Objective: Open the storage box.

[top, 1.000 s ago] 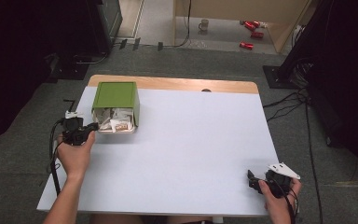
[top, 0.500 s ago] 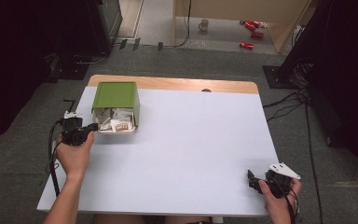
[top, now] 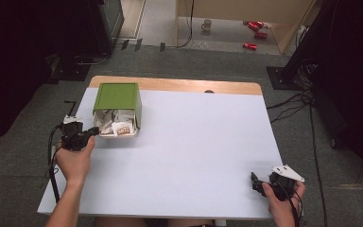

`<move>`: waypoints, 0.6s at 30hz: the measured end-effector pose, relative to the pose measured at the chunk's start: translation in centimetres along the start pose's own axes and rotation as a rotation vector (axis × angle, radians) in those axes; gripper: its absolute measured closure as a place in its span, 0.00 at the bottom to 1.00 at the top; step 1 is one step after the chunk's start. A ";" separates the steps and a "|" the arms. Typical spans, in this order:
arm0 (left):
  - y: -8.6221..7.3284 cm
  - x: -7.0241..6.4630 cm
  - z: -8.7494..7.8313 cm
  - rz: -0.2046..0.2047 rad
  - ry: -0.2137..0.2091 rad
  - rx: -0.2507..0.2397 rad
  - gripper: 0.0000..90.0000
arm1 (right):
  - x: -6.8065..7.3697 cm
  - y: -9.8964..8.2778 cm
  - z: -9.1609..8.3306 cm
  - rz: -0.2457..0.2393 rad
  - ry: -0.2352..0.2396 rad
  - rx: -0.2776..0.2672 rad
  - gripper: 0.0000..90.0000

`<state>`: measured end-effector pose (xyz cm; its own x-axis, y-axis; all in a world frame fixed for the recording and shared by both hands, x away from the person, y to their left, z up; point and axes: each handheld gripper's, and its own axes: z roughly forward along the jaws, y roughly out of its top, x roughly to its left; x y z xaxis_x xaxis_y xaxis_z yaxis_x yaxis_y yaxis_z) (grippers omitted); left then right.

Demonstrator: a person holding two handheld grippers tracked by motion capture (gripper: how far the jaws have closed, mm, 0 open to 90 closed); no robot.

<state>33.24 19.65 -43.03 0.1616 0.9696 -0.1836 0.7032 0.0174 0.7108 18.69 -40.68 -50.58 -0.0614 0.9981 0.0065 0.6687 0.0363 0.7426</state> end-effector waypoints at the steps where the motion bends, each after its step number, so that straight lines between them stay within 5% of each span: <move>1: -0.1 0.0 -0.1 0.003 0.000 0.002 0.99 | 0.0 0.0 0.0 0.000 0.000 0.000 0.08; 18: 0.4 0.2 -0.4 -0.019 -0.014 -0.027 0.92 | 0.0 0.0 0.0 0.000 0.000 0.000 0.08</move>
<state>33.28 19.95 -42.47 0.1581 0.9656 -0.2067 0.6876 0.0426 0.7249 18.69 -40.68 -50.58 -0.0612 0.9981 0.0066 0.6689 0.0360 0.7425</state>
